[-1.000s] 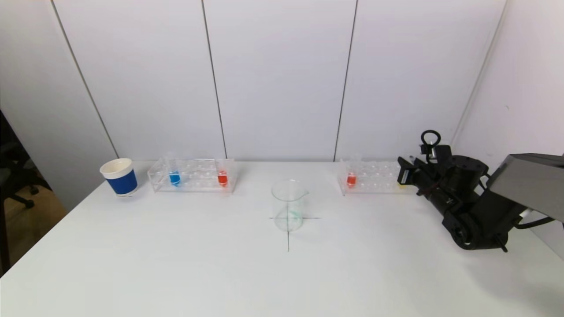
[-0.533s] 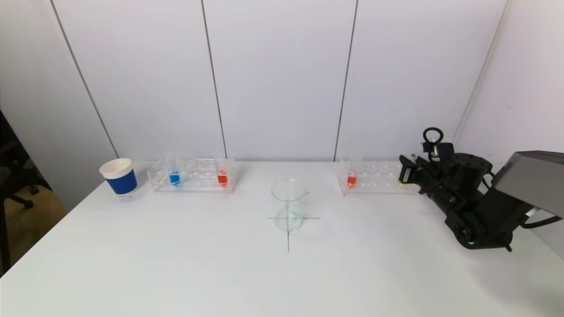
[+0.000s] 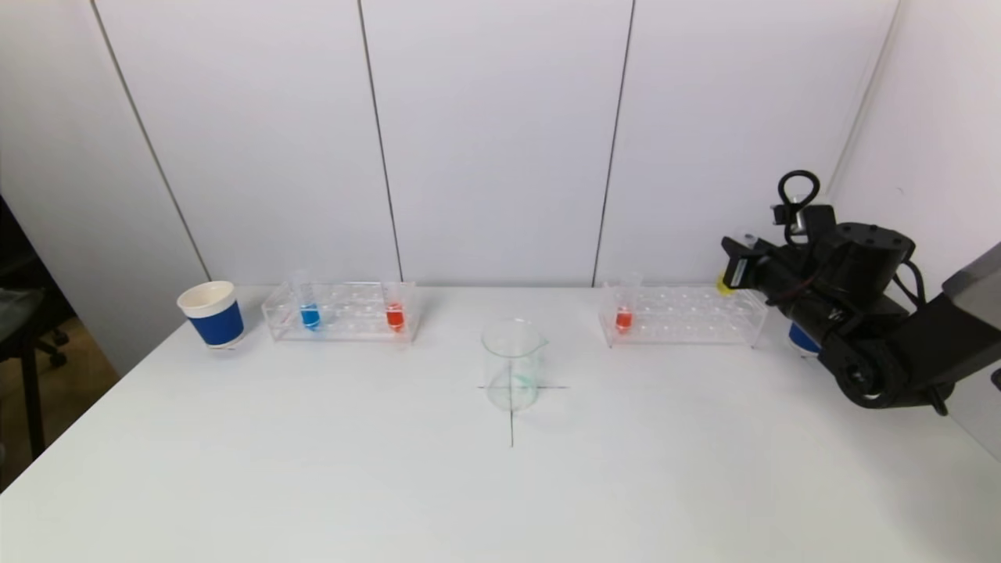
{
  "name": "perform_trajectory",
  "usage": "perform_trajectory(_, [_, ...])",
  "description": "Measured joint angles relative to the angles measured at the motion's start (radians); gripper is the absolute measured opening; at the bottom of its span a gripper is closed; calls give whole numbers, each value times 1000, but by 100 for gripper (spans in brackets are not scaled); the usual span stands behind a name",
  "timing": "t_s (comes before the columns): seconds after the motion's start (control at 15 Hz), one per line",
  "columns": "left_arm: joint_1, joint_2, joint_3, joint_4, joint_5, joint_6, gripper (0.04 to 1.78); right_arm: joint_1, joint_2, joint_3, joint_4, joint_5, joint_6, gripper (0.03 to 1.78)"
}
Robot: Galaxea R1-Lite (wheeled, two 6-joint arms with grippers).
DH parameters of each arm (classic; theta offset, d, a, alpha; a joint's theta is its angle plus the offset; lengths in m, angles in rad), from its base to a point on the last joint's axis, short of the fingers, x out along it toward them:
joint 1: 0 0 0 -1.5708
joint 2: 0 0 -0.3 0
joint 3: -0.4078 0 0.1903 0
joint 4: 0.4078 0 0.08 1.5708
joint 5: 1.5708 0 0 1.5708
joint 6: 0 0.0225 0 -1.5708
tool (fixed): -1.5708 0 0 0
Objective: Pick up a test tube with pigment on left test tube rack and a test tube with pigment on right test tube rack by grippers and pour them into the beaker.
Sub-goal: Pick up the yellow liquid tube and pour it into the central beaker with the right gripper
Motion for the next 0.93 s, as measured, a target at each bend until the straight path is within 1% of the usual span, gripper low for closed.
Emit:
perform_trajectory(0.2, [0, 0, 0, 0, 0, 0, 176, 0, -94, -65, 132, 4, -1, 46])
perform_trajectory(0.33, [0, 0, 0, 0, 0, 0, 176, 1, -169, -111, 236, 17, -5, 46])
perform_trajectory(0.47, [0, 0, 0, 0, 0, 0, 176, 9, -256, -162, 375, 59, -21, 46])
perform_trajectory(0.6, [0, 0, 0, 0, 0, 0, 176, 27, -328, -228, 533, 110, -55, 46])
perform_trajectory(0.67, [0, 0, 0, 0, 0, 0, 176, 47, -356, -258, 593, 131, -80, 46])
perform_trajectory(0.73, [0, 0, 0, 0, 0, 0, 176, 71, -374, -277, 613, 137, -109, 46])
perform_trajectory(0.93, [0, 0, 0, 0, 0, 0, 176, 156, -416, -292, 627, 139, -201, 46])
